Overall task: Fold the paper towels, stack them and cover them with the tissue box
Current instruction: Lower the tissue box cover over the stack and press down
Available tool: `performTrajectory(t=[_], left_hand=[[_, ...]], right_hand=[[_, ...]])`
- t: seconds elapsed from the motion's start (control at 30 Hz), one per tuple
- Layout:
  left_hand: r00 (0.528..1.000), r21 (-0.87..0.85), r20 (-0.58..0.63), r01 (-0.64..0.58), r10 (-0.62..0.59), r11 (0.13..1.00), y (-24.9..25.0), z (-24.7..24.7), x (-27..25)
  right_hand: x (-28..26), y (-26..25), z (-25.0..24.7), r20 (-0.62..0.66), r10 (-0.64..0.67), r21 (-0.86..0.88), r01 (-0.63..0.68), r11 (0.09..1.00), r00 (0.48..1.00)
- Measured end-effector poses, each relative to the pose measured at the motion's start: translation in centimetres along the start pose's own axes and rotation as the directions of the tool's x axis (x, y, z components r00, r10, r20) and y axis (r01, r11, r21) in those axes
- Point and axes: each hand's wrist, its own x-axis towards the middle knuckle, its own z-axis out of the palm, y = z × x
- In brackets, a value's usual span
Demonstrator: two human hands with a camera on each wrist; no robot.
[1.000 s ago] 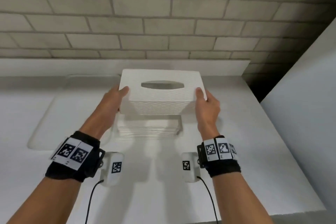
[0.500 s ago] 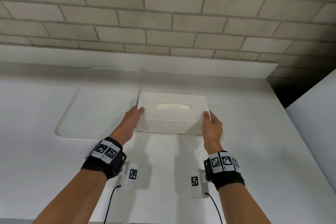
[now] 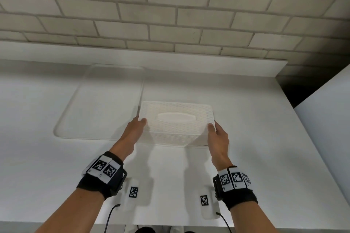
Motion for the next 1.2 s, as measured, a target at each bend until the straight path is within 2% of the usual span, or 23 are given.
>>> performTrajectory(t=[0.13, 0.27, 0.47, 0.83, 0.93, 1.07, 1.2], left_hand=[[0.999, -0.013, 0.032, -0.001, 0.002, 1.0, -2.2, -0.5, -1.1], [0.998, -0.056, 0.062, 0.009, -0.005, 0.998, -3.8, -1.1, -1.7], [0.998, -0.063, 0.066, -0.011, 0.015, 0.998, -3.3, -1.7, -2.6], [0.999, -0.098, 0.022, -0.04, 0.042, 0.994, -4.2, -1.5, -3.2], [0.999, -0.05, 0.012, -0.037, 0.038, 0.998, -4.1, -1.5, -3.3], [0.995, -0.053, 0.064, -0.07, 0.074, 0.996, -4.8, -1.8, -3.5], [0.991, 0.027, 0.02, -0.132, 0.132, 0.991, -4.6, -1.1, -4.9]], right_hand=[[-2.1, 1.7, -0.9, -0.007, -0.008, 0.014, 0.008, 1.0, 1.0], [-3.1, 2.6, -1.4, 0.012, 0.058, 0.12, -0.059, 0.991, 0.998], [-3.8, 2.9, -1.6, 0.021, -0.015, 0.123, 0.012, 0.992, 1.0], [-4.2, 3.3, -1.5, -0.016, -0.049, 0.079, 0.05, 0.996, 0.999], [-4.3, 3.6, -1.7, -0.005, -0.076, 0.028, 0.076, 0.997, 0.997], [-4.8, 4.0, -2.2, 0.034, -0.107, -0.034, 0.108, 0.994, 0.994], [-5.0, 4.1, -2.2, 0.032, -0.135, -0.106, 0.138, 0.985, 0.99]])
